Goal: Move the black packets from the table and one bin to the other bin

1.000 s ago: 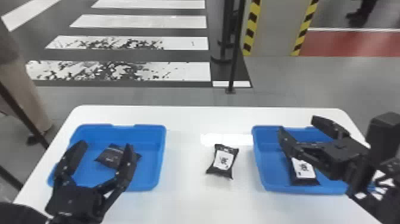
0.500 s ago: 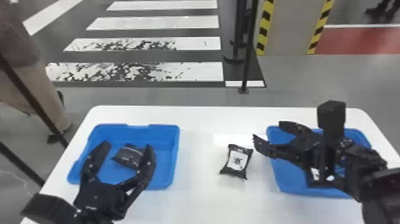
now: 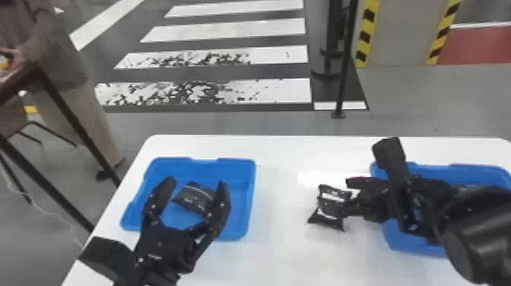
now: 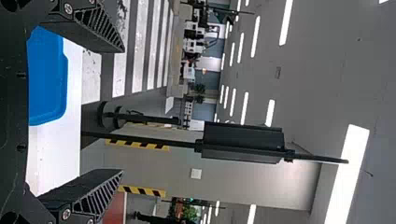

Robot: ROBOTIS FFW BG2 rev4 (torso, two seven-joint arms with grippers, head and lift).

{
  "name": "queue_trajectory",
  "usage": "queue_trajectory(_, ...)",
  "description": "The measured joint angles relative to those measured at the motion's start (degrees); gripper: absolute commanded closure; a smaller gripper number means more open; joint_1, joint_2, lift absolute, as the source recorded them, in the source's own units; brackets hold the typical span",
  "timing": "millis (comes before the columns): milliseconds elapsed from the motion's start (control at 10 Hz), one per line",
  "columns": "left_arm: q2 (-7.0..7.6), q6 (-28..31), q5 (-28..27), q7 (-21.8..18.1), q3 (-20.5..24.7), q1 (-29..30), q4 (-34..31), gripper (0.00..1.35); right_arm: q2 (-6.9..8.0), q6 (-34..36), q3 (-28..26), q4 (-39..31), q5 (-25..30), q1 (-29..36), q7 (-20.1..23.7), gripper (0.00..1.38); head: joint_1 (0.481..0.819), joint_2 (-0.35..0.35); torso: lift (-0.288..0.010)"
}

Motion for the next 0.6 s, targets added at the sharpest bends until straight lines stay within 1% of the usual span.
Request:
queue_trajectory(200,-0.02,-0.1,0.0,0.0,-0.1,-0.4,0.5,0.11,-0.2,2.8,4.6,4.0,-0.4,-3.5,0.0,0.16,0.695,0.172,-0.11)
queue_trajectory(500,-0.02,-0.2,0.6,0.0,-0.6,-1.0,1.6,0.11,-0.28,3.0,11.3,10.3,-0.5,-8.5,-1.3,0.18,0.695,0.176,-0.11)
queue_trajectory(600,-0.02,-0.3,0.9,0.0,-0.7,-1.2,1.9,0.11,-0.31,2.8,13.2,12.2,-0.5,-9.9,-1.9,0.56,0.695,0.175,-0.11)
